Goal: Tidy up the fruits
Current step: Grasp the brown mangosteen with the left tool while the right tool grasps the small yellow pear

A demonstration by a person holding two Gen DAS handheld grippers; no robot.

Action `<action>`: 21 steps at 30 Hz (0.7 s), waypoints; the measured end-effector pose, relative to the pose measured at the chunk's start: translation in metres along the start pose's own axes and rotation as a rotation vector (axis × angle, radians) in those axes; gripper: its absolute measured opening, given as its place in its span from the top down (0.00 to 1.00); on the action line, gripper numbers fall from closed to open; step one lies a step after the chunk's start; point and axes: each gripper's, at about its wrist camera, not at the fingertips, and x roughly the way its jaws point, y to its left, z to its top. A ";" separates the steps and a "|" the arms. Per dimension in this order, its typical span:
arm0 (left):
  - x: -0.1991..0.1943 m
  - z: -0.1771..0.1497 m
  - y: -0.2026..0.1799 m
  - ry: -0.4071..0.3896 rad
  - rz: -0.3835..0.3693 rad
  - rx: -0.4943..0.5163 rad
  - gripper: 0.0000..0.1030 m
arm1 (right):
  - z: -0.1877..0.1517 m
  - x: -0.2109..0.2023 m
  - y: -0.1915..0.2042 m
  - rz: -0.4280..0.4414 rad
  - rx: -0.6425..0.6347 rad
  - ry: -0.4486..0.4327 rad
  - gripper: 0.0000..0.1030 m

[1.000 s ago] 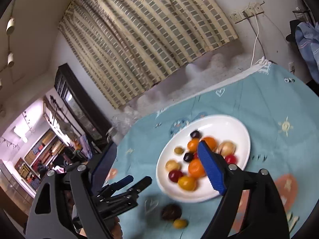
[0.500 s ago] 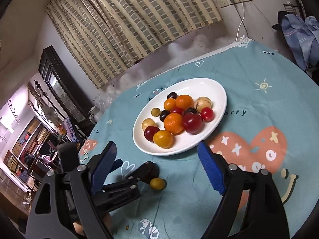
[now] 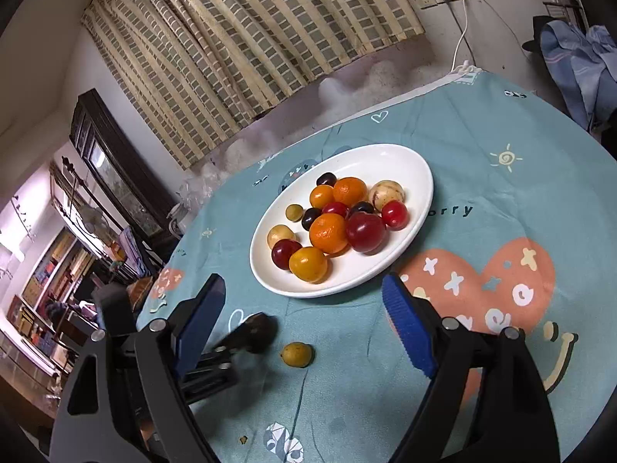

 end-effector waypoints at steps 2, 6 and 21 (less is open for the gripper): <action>-0.005 -0.005 0.007 -0.003 -0.017 -0.029 0.09 | 0.001 -0.002 0.001 0.007 0.003 -0.008 0.19; -0.012 -0.009 -0.013 -0.042 -0.035 0.045 0.09 | 0.001 -0.004 0.003 0.009 -0.009 -0.015 0.19; 0.025 -0.004 -0.020 0.072 -0.192 0.089 0.53 | -0.005 0.005 0.012 -0.005 -0.072 0.012 0.19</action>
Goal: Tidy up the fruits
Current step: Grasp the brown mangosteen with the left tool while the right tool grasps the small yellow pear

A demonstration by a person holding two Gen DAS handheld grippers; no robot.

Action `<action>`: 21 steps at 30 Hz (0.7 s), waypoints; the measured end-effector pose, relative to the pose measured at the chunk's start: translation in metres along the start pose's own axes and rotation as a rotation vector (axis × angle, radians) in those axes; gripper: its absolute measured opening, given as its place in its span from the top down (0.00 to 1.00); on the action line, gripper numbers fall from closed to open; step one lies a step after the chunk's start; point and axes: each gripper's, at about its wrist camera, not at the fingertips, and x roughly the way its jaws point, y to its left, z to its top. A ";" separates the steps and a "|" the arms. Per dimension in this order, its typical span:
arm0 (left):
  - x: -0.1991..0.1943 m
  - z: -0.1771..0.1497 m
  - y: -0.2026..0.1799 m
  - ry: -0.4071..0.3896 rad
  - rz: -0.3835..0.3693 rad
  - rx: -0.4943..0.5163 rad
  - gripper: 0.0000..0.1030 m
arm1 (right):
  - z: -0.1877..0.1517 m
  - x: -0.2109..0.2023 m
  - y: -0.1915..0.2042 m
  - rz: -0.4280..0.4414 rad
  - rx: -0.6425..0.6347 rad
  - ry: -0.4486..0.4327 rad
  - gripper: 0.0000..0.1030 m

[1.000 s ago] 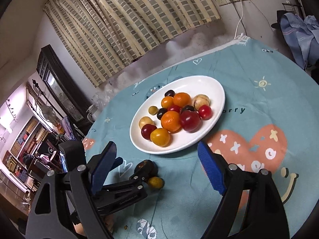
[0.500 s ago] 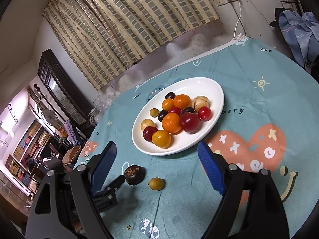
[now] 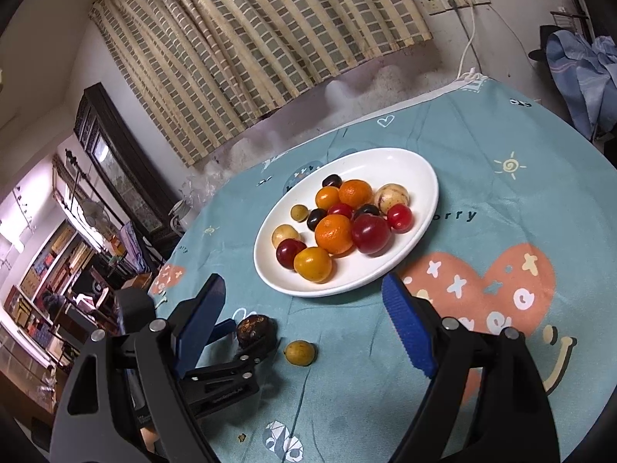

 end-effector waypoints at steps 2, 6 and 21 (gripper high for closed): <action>-0.003 -0.002 0.004 -0.012 0.001 -0.012 0.56 | -0.004 0.005 0.007 -0.013 -0.049 0.024 0.19; -0.022 -0.002 0.025 -0.066 0.052 -0.062 0.56 | -0.017 0.024 0.019 -0.049 -0.150 0.100 0.19; -0.022 -0.003 0.046 -0.075 0.036 -0.179 0.56 | -0.061 0.092 0.040 -0.147 -0.357 0.299 0.69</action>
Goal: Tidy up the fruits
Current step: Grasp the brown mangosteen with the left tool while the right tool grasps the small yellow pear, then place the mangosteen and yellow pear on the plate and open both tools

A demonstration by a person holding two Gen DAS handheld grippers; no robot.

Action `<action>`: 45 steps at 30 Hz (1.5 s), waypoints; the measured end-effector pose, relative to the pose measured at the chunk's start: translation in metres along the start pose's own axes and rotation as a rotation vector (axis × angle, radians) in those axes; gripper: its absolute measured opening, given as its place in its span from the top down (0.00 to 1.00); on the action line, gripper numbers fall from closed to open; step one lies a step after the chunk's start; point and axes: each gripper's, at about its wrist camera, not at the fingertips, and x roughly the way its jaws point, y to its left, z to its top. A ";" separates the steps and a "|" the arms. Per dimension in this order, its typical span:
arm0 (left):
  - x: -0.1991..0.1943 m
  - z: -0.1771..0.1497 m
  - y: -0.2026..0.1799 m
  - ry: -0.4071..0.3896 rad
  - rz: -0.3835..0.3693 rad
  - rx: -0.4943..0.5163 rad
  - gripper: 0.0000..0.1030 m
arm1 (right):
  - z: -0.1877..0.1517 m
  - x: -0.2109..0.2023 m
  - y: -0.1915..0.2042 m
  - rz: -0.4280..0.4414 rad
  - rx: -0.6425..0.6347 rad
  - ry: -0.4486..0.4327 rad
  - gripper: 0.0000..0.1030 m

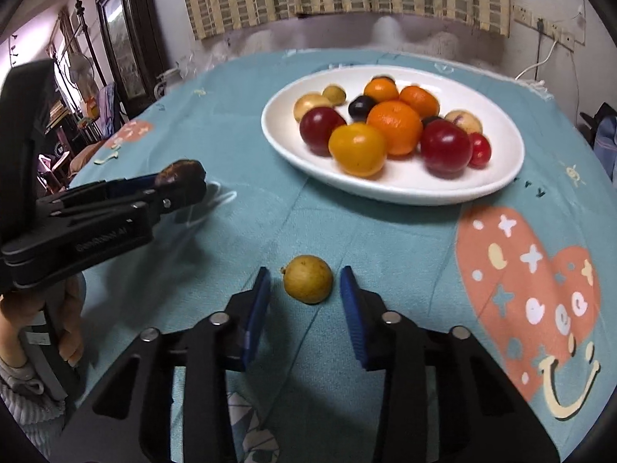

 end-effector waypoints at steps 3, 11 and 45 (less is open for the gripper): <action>0.006 -0.002 0.002 0.019 -0.021 -0.018 0.56 | 0.000 0.000 -0.001 0.010 0.007 -0.003 0.74; 0.008 -0.009 -0.002 0.043 -0.047 -0.012 0.56 | 0.001 -0.030 -0.012 0.045 0.054 -0.090 0.74; 0.077 0.130 -0.044 -0.036 -0.092 0.026 0.30 | 0.154 0.030 -0.153 -0.075 0.319 -0.109 0.71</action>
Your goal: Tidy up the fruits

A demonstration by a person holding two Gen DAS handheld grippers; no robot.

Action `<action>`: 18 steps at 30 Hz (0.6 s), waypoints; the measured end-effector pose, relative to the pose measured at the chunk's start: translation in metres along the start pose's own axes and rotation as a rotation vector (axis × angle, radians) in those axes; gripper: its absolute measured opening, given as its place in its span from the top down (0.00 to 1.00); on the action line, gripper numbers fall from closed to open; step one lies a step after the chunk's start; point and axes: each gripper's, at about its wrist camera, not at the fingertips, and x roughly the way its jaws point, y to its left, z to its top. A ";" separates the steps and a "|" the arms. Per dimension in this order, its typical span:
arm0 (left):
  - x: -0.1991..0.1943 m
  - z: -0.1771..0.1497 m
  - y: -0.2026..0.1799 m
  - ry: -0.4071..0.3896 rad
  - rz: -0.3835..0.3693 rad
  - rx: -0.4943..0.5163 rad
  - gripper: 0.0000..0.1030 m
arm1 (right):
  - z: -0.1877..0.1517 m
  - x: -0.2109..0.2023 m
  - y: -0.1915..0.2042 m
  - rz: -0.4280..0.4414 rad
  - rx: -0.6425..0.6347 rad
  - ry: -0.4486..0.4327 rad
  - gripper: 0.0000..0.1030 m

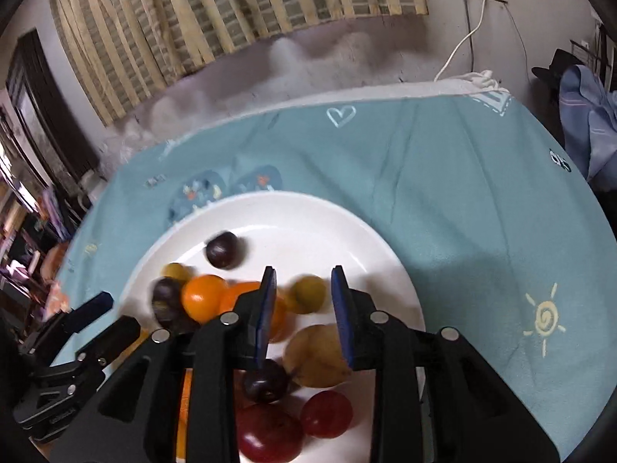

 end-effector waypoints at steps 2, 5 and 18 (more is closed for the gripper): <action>-0.018 0.000 0.003 -0.016 0.009 -0.011 0.30 | 0.001 -0.027 0.004 0.039 0.011 -0.043 0.71; -0.051 -0.001 0.004 -0.046 0.026 -0.023 0.29 | 0.000 -0.076 0.018 0.100 0.022 -0.108 0.71; -0.209 -0.107 -0.045 -0.272 0.213 0.053 0.02 | -0.154 -0.247 0.071 0.018 -0.100 -0.458 0.04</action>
